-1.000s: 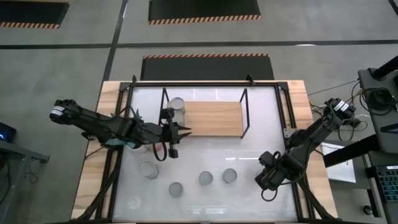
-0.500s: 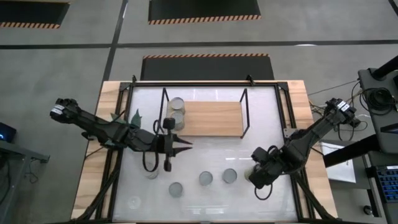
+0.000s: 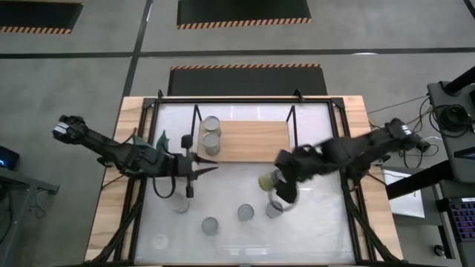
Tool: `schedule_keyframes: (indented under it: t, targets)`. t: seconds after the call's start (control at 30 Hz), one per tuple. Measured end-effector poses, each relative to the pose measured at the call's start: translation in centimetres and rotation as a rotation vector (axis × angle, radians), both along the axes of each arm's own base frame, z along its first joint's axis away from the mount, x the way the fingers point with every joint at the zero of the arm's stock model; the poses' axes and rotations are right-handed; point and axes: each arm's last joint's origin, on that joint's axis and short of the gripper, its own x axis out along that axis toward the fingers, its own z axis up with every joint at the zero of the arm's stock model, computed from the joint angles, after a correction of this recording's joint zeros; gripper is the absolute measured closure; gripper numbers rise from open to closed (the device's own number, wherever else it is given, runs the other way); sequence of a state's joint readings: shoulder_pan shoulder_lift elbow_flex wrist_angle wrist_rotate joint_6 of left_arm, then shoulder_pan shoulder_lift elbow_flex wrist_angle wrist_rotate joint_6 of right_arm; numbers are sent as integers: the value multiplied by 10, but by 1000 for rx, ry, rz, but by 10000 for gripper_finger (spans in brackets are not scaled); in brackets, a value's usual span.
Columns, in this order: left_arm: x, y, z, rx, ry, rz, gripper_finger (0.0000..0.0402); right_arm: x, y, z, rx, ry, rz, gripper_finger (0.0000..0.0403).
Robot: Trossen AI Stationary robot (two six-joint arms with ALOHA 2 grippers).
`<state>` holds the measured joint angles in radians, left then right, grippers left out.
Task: Pick and place cans onto a shelf
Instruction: Put the large canned carrots on the shelf
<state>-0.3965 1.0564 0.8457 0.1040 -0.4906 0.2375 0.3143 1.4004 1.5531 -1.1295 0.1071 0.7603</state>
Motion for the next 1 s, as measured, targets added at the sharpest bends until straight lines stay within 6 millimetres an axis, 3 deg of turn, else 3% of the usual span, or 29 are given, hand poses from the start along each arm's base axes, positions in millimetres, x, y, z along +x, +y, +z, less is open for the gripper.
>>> schedule_keyframes:
  t: [0.23,0.53,0.73,1.0]
  targets:
    - [-22,9,3,-41,-63,0,361,41,-63,-4,-212,261,250,97]
    - [-32,13,3,-53,-85,-2,361,70,-124,-45,-248,449,477,97]
    - [-29,12,0,-48,-71,-2,361,68,-143,-62,-233,491,482,97]
    - [-28,12,-1,-48,-71,-2,361,67,-144,-76,-230,465,500,96]
